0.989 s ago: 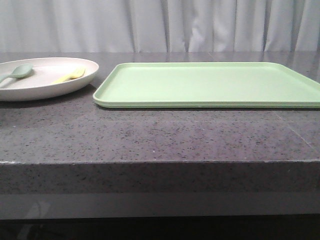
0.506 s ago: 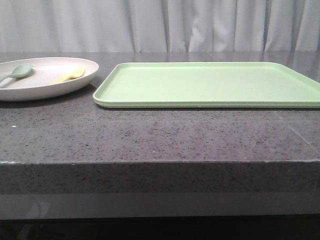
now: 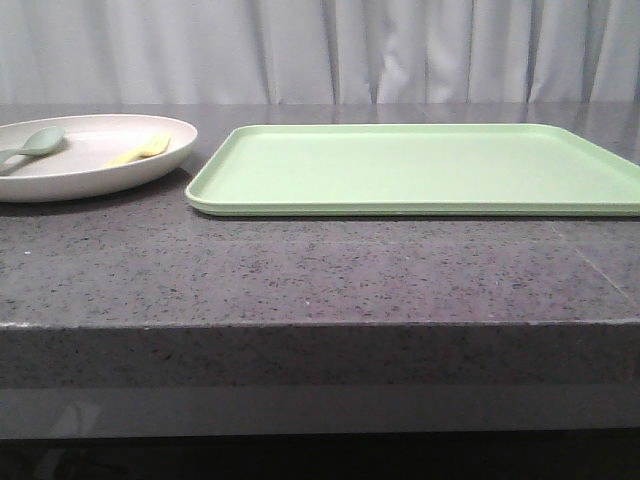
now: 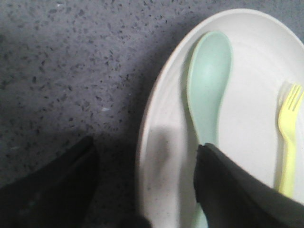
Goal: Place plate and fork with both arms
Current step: 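Lower the left gripper to the plate rim nearest it and grasp, then lift the cream plate with the left gripper and carry it over the tray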
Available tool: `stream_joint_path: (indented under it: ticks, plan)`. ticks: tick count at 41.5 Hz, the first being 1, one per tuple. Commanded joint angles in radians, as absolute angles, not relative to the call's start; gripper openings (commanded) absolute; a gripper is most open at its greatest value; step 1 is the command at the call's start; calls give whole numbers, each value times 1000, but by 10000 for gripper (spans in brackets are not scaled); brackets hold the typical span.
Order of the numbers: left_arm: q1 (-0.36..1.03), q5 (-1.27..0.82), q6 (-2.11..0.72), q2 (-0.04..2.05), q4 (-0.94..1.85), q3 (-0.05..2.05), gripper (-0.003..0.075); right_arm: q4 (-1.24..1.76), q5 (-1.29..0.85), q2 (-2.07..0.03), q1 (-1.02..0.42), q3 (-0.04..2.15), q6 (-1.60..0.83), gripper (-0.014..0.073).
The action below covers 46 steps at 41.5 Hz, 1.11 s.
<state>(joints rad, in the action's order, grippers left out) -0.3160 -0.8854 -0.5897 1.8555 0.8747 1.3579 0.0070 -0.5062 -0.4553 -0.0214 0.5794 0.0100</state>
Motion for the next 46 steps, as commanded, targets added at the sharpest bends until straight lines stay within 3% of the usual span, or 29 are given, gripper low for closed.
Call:
stream_joint_path:
  ticks: [1,11,22,35,46]
  plan:
    - [-313,-886,-595,1814,933,1393,321,-9,-422,-470,-18,612,0,550]
    - [-313,-851,-595,1814,938,1393,122,-9,-422,-470,-18,612,0,550]
    - [-313,-857,-595,1812,939,1393,-21,-9,-422,-470,-18,612,0,550]
    - [-294,-850,-503,1743,944,1415,-20,-9,-422,-470,-18,612,0,550]
    - [-147,-827,-332,1731,887,1551,-20,-9,-422,-470,-18,612,0,550]
